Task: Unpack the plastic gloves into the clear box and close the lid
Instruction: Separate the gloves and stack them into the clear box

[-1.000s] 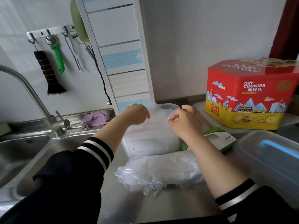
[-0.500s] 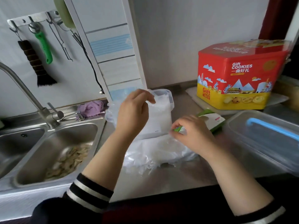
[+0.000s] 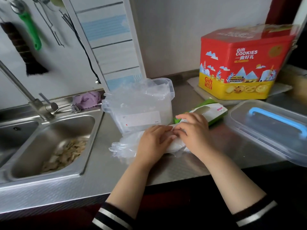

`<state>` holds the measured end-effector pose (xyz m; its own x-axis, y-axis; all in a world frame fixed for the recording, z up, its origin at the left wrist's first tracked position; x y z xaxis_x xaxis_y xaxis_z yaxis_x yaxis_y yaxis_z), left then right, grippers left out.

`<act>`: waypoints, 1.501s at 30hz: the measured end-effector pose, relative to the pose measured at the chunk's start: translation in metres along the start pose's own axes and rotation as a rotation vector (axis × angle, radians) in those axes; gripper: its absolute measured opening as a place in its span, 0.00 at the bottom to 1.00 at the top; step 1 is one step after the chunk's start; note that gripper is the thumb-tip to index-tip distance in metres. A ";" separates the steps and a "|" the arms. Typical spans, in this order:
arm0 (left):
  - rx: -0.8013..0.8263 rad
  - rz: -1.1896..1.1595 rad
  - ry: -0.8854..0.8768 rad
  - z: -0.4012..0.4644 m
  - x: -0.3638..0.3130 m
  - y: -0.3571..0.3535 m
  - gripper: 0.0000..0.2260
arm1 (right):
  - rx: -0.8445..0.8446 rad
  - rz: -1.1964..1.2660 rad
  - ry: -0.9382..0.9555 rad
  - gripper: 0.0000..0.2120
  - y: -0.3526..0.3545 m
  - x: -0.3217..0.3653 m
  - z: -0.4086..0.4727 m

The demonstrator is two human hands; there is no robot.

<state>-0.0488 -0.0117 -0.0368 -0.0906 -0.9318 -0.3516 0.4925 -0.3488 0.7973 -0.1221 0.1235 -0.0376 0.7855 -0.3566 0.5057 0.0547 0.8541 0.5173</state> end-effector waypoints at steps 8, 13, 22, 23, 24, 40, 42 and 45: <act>-0.230 0.094 0.055 -0.001 0.009 0.007 0.04 | -0.045 0.017 0.057 0.09 0.002 0.014 0.013; -0.374 0.117 0.090 -0.001 0.019 0.016 0.08 | 0.000 0.026 0.070 0.13 0.008 0.022 0.026; -0.459 0.067 0.064 -0.004 0.014 0.027 0.11 | 0.149 0.045 0.078 0.09 0.009 0.039 0.036; -0.448 0.050 0.080 -0.005 0.014 0.027 0.11 | 0.118 0.052 0.061 0.09 0.011 0.038 0.037; -0.432 0.033 0.105 -0.005 0.014 0.028 0.13 | 0.087 0.059 0.047 0.10 0.014 0.036 0.040; -0.503 -0.347 0.462 -0.013 0.027 0.042 0.11 | 0.004 0.470 -0.291 0.10 0.059 0.035 0.069; -0.561 -0.401 0.487 -0.014 0.028 0.043 0.11 | -0.063 0.503 -0.324 0.19 0.061 0.033 0.070; -0.636 -0.447 0.514 -0.015 0.034 0.046 0.11 | -0.154 0.580 -0.414 0.24 0.064 0.027 0.071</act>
<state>-0.0164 -0.0575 -0.0194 -0.0671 -0.5122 -0.8562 0.8997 -0.4021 0.1700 -0.1412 0.1413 0.0583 0.4182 0.0816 0.9047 -0.1900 0.9818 -0.0008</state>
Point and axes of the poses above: each hand's wrist, its own z-axis towards the middle knuckle, its own y-axis out of the back of the hand, x = y × z, the point moved 4 cm from there along z, towards the middle knuckle, and after that the axes turned 13 degrees about z, right-handed, at the moved point
